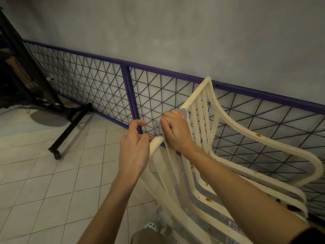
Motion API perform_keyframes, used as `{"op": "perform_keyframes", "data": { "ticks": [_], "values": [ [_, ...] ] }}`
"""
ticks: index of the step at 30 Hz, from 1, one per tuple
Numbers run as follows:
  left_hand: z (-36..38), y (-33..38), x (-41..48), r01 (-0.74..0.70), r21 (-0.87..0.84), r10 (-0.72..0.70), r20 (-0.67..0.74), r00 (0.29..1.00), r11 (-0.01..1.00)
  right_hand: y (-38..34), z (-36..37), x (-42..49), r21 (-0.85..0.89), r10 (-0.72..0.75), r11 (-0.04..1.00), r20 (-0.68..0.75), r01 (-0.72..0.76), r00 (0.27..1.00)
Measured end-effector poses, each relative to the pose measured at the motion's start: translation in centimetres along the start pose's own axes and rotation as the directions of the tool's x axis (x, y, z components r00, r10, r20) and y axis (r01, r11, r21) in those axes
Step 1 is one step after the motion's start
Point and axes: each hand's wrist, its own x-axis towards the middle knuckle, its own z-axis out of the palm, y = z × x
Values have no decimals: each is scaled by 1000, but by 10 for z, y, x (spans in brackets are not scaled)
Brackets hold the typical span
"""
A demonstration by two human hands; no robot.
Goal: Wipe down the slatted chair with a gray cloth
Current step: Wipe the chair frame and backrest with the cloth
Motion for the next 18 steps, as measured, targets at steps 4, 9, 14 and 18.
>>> {"op": "perform_keyframes", "data": {
  "ticks": [4, 9, 14, 18],
  "values": [
    [2, -5, 2, -42, 69, 41, 9, 999, 997, 16, -9, 17, -61, 49, 997, 29, -47, 998],
    [2, -4, 1, -2, 9, 2, 9, 1000, 1000, 12, -9, 17, -115, 97, 989, 23, -94, 995],
    [0, 1, 0, 22, -45, -23, -19, 1000, 999, -18, -5, -4, -157, 128, 979, -11, -128, 992],
    [-1, 1, 1, 1, -63, -7, -99, 995, 998, -61, 0, -33, -53, 107, 993, 10, -107, 994]
  ]
}}
